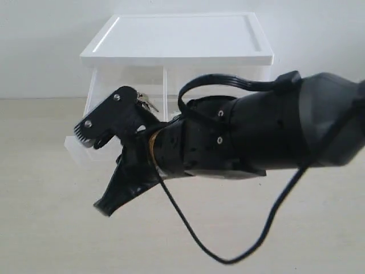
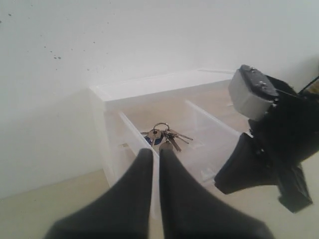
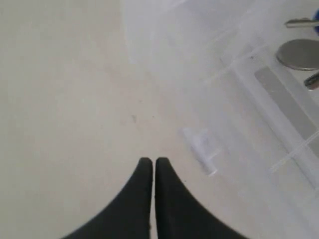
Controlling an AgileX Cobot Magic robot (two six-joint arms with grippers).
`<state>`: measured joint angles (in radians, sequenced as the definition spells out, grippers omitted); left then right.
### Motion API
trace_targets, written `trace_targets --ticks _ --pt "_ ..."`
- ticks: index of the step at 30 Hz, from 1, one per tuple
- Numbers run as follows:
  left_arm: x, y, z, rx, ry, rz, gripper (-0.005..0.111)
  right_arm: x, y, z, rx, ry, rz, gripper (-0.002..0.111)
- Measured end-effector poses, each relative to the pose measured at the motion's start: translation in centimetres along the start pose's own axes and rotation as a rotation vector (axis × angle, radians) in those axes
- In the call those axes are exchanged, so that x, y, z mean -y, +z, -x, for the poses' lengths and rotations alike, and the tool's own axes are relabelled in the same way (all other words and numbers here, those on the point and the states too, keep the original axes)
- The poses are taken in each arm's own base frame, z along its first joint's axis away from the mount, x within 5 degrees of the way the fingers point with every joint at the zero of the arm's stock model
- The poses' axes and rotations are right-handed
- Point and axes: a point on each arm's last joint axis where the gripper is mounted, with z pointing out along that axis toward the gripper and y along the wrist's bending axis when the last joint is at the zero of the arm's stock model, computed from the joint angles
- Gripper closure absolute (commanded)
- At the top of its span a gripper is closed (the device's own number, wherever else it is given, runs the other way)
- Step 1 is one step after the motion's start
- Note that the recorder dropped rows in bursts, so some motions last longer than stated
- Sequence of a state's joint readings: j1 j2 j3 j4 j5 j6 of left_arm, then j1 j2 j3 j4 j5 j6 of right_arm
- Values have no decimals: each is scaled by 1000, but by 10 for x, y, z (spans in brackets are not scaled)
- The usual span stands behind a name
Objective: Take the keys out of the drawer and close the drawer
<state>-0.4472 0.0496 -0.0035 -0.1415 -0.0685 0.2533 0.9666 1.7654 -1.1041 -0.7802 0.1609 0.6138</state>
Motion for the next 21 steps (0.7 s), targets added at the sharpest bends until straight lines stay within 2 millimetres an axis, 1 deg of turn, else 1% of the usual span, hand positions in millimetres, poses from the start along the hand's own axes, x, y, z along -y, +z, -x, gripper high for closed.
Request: trace_targets --ticks 2,4,6,7,12,16,21 --pt "0 0 0 2 0 1 102 19 10 3 29 37 -15 109" --pt "0 0 0 2 0 1 102 26 16 6 53 61 -16 109" --pt "0 0 0 4 0 1 102 26 21 15 89 62 -6 109" --pt "0 0 0 4 0 1 102 30 22 21 108 55 -12 109" --pt "0 0 1 6 -2 2 102 27 30 33 125 21 -18 109" --pt "0 0 1 6 -6 2 102 21 29 51 180 0 -6 109" --pt "0 0 1 6 -8 2 102 20 27 80 308 -49 17 109"
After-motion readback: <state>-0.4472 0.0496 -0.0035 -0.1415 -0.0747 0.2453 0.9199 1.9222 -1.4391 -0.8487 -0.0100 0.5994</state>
